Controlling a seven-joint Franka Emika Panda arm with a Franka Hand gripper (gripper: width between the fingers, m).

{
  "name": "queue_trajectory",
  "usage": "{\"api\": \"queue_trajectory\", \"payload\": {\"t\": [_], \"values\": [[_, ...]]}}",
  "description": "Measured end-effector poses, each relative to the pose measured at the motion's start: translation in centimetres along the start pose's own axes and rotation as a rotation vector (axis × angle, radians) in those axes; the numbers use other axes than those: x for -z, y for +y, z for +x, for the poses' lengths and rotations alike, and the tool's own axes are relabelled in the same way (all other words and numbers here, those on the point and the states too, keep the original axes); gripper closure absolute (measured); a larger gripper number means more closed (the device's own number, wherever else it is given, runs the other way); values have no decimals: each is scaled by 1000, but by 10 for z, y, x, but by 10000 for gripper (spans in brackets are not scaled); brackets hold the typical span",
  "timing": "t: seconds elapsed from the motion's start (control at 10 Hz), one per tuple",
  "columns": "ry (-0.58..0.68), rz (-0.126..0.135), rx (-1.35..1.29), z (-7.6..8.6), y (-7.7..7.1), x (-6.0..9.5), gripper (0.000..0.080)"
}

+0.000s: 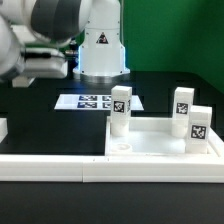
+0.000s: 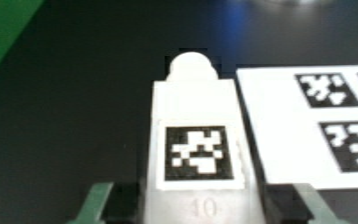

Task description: Assemble square table

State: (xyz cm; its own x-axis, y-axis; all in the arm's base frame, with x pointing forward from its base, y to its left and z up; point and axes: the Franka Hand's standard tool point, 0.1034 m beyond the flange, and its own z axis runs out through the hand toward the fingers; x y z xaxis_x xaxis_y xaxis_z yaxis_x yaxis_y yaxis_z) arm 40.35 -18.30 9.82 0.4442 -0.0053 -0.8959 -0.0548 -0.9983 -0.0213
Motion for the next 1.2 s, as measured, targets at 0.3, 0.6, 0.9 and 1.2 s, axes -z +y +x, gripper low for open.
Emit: {"api": "queue_trajectory", "payload": {"t": [0.3, 0.6, 0.9, 1.2], "values": [[26, 2, -4, 4, 6, 5, 508], [215, -32, 11, 12, 9, 18, 508], [583, -81, 45, -12, -16, 103, 508], [778, -86, 56, -8, -14, 102, 508]]}}
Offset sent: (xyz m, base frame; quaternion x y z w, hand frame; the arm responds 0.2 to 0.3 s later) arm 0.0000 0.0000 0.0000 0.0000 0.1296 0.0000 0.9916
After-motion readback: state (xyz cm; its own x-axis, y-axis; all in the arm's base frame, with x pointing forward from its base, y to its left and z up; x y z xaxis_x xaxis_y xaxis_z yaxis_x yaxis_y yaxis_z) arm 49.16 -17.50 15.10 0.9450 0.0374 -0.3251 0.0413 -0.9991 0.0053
